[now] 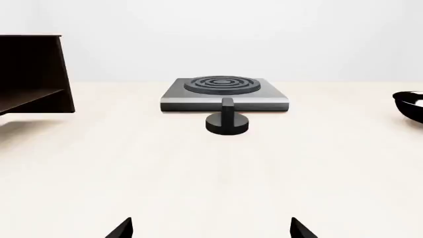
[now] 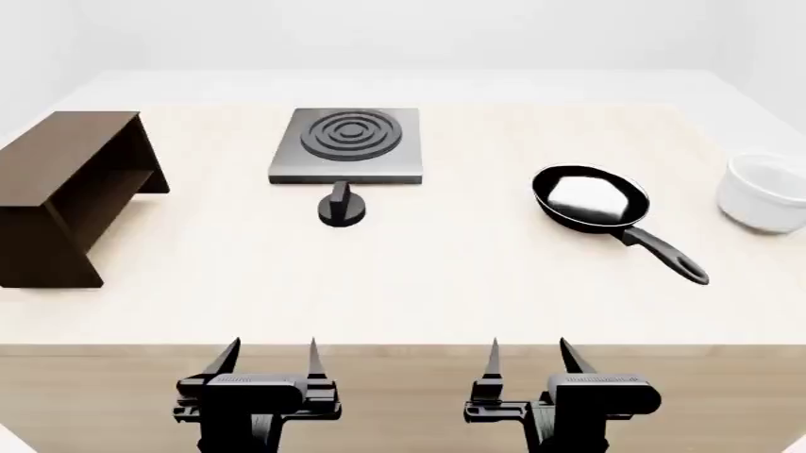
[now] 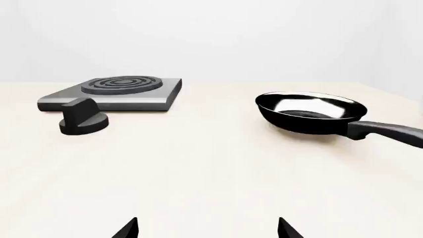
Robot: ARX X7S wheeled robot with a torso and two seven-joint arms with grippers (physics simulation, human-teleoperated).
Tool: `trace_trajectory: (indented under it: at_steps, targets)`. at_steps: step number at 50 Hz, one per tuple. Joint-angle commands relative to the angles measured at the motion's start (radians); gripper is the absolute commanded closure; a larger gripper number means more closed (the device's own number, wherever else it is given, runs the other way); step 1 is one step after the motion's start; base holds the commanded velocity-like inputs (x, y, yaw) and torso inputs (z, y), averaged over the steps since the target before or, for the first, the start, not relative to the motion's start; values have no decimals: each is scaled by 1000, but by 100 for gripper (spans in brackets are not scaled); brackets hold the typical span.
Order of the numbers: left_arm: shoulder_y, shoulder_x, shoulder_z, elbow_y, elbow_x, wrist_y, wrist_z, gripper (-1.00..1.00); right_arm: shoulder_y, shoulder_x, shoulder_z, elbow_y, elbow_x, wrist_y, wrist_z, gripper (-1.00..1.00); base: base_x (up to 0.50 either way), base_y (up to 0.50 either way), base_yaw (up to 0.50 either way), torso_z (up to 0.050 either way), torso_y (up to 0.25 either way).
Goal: Turn on the stove and put the frying pan on it.
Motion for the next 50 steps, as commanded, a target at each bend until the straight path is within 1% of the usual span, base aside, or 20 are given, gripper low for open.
trace_trajectory:
  at_steps: [1,4,5,10,11,12,14,19,21,23,24,27,28,30,35,41,50]
  targets:
    - [3,-15,18,-11,-8,19,-27,-100,-2,15,-27,9,6,-16,23,-100,0,0,0,0,0]
    - [-1,-24,19,-12,-19,18,-64,-100,-6,26,-44,8,7,-28,46,-100,0,0,0,0,0]
    - [-1,-28,18,-12,-36,15,-61,-100,-6,28,-45,12,12,-32,52,-100,0,0,0,0,0]
    - [-2,-43,42,-14,-19,1,-93,-100,-6,38,-51,14,38,-28,72,-100,0,0,0,0,0]
    - [-1,-43,42,-13,-28,4,-94,-100,-4,40,-54,15,40,-25,76,-100,0,0,0,0,0]
    - [-4,-51,54,-10,-15,-28,-93,-100,-4,42,-57,12,43,-21,77,-100,0,0,0,0,0]
    - [-7,-51,55,-21,-26,-11,-98,-100,-2,52,-72,12,57,-13,57,-100,0,0,0,0,0]
    - [-18,-63,58,11,-51,-64,-98,-100,-1,58,-71,-19,35,3,108,-100,0,0,0,0,0]
    - [-18,-71,54,54,-62,-77,-98,-100,7,74,-83,-77,40,98,95,-100,0,0,0,0,0]
    - [-27,-77,51,98,-63,-108,-108,-100,6,77,-68,-150,88,164,83,-100,0,0,0,0,0]
    - [-39,-86,49,151,-53,-155,-120,-100,16,87,-60,-230,103,253,89,-100,0,0,0,0,0]
    - [-52,-102,50,230,-56,-204,-120,-100,34,101,-53,-329,113,351,105,-100,0,0,0,0,0]
    - [-64,-106,42,277,-70,-267,-122,-100,44,107,-51,-387,117,409,114,-100,0,0,0,0,0]
    - [-69,-111,40,307,-79,-300,-123,-100,39,115,-57,-421,111,394,116,-100,0,0,0,0,0]
    - [-74,-121,41,354,-94,-342,-125,-100,41,125,-64,-470,114,424,123,-100,171,0,0,0,0]
    - [-75,-126,43,354,-98,-332,-135,-100,48,125,-46,-487,153,450,124,-100,484,0,0,0,0]
    - [-71,-130,49,334,-102,-314,-148,-100,44,130,-50,-477,164,440,133,-100,500,0,0,0,0]
